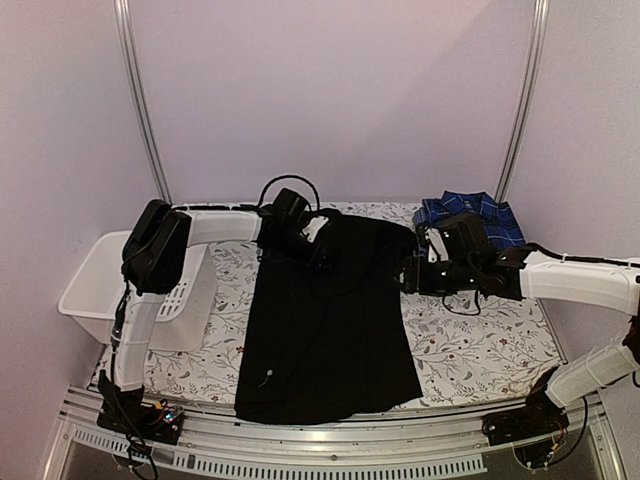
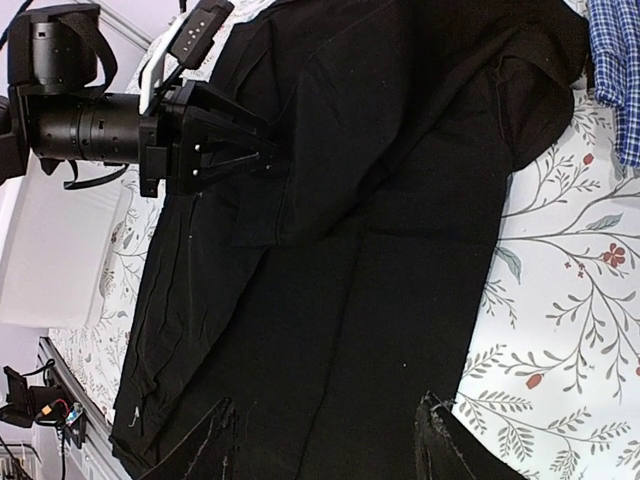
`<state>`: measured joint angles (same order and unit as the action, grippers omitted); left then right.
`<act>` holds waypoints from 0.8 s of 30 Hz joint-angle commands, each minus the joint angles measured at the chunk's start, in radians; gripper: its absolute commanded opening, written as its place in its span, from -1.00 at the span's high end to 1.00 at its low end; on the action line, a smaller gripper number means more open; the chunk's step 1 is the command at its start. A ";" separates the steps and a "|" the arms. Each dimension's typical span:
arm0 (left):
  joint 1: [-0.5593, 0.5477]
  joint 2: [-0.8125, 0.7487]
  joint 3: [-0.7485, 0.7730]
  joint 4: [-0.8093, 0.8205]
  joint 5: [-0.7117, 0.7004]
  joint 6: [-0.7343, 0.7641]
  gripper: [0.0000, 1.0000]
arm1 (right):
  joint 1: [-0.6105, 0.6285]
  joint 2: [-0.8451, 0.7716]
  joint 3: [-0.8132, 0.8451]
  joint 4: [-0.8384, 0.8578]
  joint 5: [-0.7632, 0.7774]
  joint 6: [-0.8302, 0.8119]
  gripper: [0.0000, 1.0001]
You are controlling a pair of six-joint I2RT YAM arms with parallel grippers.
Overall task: Fold and stack the long sleeve shirts
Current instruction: Pick up the sleeve from the center of the board.
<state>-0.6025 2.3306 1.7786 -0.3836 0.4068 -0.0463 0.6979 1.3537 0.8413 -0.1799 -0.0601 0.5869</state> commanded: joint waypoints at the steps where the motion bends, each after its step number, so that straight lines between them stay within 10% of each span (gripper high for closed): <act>1: 0.006 -0.020 0.013 -0.006 0.041 0.009 0.37 | -0.008 -0.026 -0.033 -0.040 0.028 0.007 -0.18; 7: 0.005 -0.049 0.008 0.000 0.025 -0.007 1.00 | -0.006 -0.029 -0.093 -0.054 0.031 0.032 -0.17; 24: 0.006 -0.157 -0.022 -0.032 -0.092 -0.052 1.00 | 0.135 0.037 -0.138 -0.206 0.153 0.144 -0.14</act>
<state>-0.6018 2.2154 1.7565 -0.3832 0.3458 -0.0837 0.7933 1.3689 0.7181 -0.3180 0.0345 0.6834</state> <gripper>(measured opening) 0.002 0.573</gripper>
